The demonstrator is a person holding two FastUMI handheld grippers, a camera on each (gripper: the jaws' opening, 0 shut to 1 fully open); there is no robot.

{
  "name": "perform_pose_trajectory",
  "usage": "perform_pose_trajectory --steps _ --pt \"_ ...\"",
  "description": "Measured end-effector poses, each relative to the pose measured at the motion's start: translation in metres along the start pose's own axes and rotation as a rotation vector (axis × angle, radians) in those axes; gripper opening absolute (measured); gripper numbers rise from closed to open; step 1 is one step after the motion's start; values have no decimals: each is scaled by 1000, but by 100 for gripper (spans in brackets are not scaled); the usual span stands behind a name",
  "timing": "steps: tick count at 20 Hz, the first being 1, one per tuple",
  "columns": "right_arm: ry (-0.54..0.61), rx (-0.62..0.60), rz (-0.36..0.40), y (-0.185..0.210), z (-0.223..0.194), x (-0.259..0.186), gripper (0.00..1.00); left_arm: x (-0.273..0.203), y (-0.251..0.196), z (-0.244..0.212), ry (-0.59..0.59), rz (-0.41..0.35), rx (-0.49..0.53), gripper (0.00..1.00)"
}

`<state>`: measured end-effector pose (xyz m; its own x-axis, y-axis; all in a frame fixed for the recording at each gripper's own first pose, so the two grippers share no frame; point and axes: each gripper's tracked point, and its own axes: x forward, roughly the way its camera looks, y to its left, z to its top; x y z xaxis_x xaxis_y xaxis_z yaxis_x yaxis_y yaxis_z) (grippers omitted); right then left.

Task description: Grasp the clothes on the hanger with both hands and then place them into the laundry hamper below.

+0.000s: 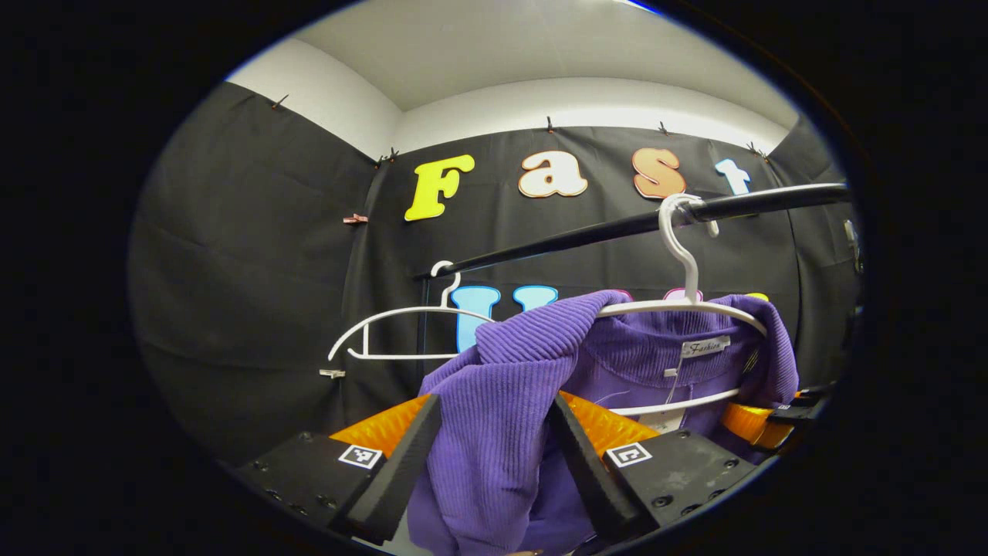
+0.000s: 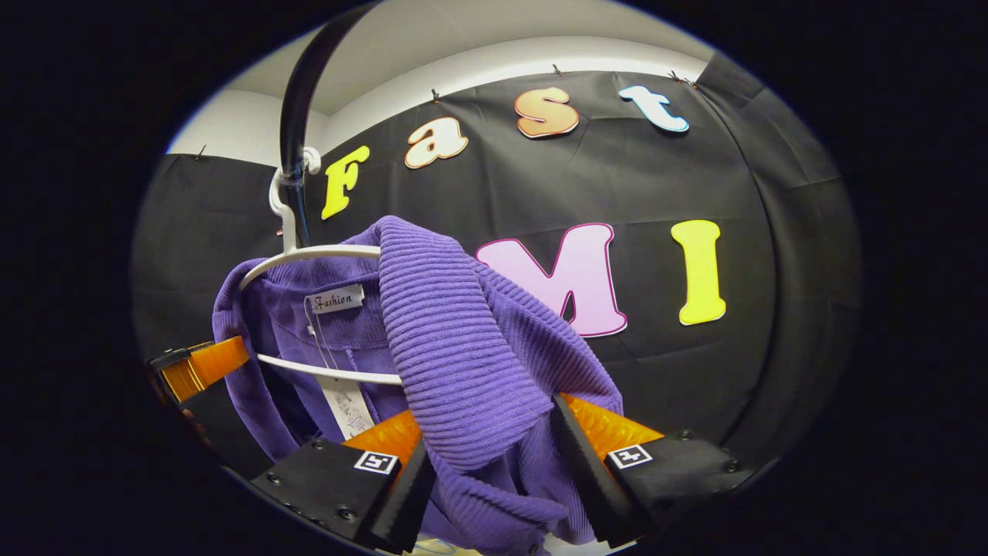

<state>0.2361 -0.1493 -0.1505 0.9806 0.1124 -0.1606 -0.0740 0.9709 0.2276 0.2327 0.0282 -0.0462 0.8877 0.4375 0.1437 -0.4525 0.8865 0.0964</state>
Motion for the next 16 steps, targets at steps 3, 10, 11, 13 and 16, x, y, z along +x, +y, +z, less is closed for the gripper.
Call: perform_pose_trajectory --steps 3,10,11,13,16 --pt "3 9 3 1 0 2 83 5 1 1 -10 11 7 91" --pt "3 1 -11 -2 3 -2 83 21 -18 -14 45 -38 25 84" --pt "1 -5 -6 -3 5 -4 83 22 -16 -15 47 -38 24 72" --pt "4 -14 0 -6 5 -5 64 20 -15 -7 30 -41 12 46" --pt "8 -35 20 -8 6 -8 24 20 -18 -9 44 -64 24 7"
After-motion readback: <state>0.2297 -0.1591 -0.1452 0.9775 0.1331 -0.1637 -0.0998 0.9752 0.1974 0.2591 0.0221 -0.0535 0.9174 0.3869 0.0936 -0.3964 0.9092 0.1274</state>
